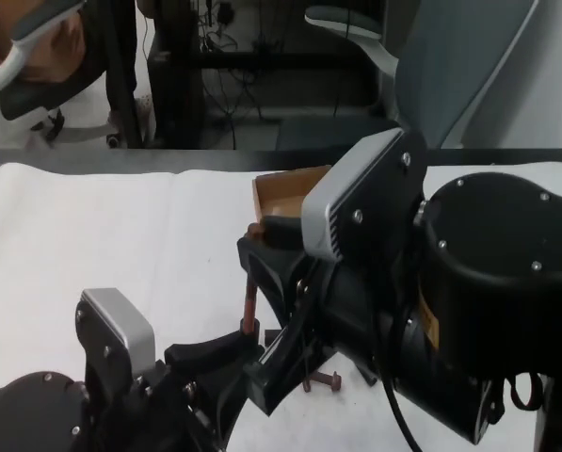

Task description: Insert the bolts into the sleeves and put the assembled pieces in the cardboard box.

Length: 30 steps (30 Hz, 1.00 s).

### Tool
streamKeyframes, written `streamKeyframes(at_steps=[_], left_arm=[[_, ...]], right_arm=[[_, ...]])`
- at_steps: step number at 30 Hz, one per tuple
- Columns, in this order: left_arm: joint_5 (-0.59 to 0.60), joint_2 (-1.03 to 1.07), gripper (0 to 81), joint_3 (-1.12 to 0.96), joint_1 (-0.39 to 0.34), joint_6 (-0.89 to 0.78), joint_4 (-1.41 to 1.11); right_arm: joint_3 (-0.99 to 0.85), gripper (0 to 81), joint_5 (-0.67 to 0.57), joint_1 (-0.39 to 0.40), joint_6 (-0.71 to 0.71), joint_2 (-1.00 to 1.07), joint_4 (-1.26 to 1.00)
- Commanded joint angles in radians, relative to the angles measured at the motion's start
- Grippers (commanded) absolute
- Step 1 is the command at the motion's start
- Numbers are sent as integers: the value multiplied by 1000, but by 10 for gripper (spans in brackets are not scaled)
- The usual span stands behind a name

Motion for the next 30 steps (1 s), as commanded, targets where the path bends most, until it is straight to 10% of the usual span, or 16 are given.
streamKeyframes(at_steps=[1,30], left_arm=[[-5,0,18,-3,-3,2,-32],[42,0,18,-3,-6,-16,-34]], right_arm=[[-2,6,2,2,2,-9,9],[25,6,23,-10,-37,34,-99]])
